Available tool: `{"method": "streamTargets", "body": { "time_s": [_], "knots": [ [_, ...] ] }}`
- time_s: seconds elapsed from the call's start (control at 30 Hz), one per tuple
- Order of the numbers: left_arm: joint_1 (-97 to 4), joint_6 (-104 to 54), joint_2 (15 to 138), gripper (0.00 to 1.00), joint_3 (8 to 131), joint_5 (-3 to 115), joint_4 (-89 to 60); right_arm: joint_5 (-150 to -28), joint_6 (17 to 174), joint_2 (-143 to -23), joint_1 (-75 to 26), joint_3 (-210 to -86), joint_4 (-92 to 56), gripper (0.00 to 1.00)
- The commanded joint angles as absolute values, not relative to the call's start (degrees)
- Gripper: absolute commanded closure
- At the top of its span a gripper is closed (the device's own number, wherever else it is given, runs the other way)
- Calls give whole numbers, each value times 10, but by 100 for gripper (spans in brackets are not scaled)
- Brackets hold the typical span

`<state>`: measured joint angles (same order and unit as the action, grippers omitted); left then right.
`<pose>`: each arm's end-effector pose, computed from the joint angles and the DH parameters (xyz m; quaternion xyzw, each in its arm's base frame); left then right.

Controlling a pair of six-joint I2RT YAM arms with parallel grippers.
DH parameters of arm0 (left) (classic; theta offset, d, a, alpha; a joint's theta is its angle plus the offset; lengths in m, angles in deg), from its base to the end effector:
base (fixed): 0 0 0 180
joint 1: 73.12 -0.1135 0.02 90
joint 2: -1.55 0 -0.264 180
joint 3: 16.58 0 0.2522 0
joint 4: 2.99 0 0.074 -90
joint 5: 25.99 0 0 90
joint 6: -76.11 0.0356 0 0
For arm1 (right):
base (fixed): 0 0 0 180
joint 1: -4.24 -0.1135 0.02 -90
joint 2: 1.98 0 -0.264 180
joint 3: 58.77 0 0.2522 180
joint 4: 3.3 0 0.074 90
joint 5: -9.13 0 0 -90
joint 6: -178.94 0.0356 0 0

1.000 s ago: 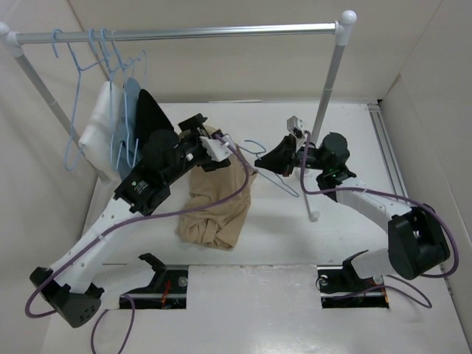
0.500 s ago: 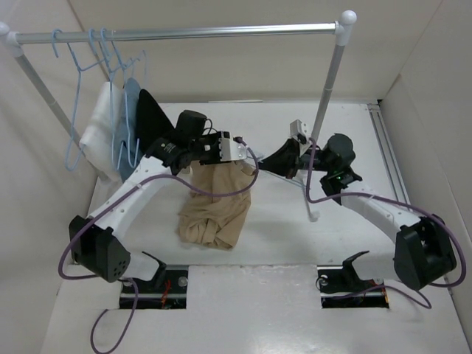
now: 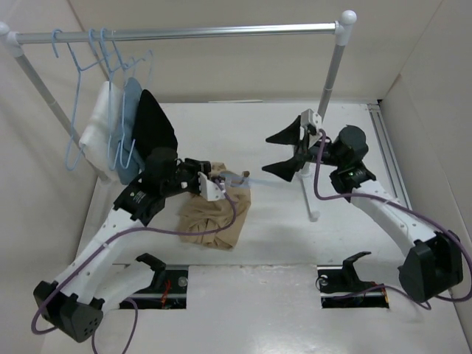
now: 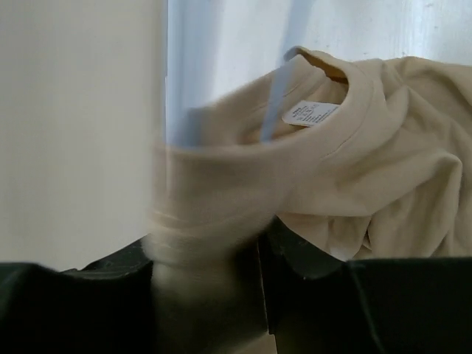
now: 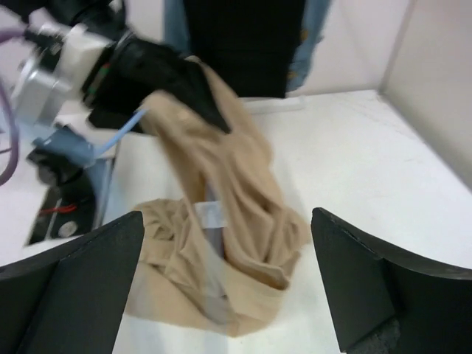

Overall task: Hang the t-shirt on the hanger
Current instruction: Place tshirt on hanger

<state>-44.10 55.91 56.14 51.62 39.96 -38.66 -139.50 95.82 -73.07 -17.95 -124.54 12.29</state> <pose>0.1774 -0.1150 0.3480 0.6917 0.4394 0.0284 0.5725 0.2446 0.1326 0.3564 -0.4469 0.5039 0.4718 0.5691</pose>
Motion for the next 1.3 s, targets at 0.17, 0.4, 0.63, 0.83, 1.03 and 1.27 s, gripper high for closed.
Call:
{"method": "streamTargets", "body": {
  "time_s": [0.17,0.4,0.63,0.83,1.03,1.27],
  "knots": [
    [-442,679,512,100,469,331,-375,-1170,932,-695,-169,-1296,-65,0],
    [-442,694,505,100,457,331,-368,-1073,882,-823,-241,-1375,-240,0],
    [-442,688,494,100,451,336,-344,-1068,841,-911,-280,-1381,-240,10],
    [-442,688,488,100,446,347,-344,-1137,834,-955,-280,-1392,-240,62],
    [-442,678,488,100,440,347,-334,-1152,854,-972,-264,-1399,-240,57],
    [-442,659,488,100,435,373,-299,-1180,838,-960,-264,-1379,-240,47]
  ]
}}
